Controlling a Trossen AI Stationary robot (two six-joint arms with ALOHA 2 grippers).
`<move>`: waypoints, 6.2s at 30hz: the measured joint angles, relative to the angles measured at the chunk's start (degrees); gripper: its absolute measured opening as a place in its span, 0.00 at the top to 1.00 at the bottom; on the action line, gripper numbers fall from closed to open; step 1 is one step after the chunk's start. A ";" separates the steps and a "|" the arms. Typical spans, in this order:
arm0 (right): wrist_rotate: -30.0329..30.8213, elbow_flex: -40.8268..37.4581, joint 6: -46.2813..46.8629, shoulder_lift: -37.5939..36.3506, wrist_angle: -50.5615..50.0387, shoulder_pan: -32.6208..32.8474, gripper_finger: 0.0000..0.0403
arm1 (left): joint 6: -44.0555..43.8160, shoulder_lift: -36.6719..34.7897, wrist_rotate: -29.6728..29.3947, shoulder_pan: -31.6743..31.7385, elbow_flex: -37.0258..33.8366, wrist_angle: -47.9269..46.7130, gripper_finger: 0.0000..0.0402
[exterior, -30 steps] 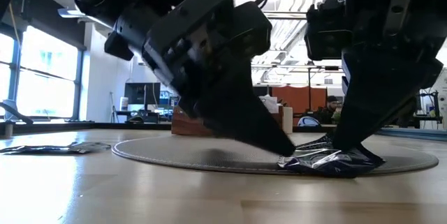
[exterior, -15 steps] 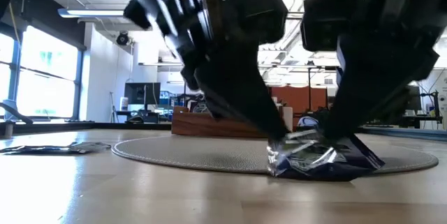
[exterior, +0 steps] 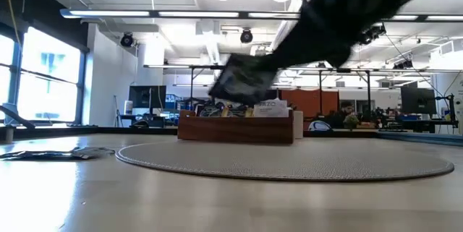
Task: Pick & Place Tea
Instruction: Put the dark blue tea bag into the left section of the wooden organizer
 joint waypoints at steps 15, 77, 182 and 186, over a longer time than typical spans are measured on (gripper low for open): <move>-5.87 14.47 -46.63 0.66 2.97 -29.11 1.00 | 1.91 -18.63 -15.75 -2.43 -0.10 -15.39 1.00; -7.13 21.09 -53.54 8.36 -12.33 -30.44 0.62 | -8.18 -24.02 -26.34 -5.28 -1.34 -32.40 1.00; -32.89 13.94 -33.76 6.88 9.91 -16.63 0.65 | -54.31 7.73 -6.11 -18.49 -23.02 0.83 0.67; -32.89 13.94 -34.03 6.88 9.90 -16.62 0.65 | -47.04 7.72 -2.55 -18.49 -22.03 0.02 0.67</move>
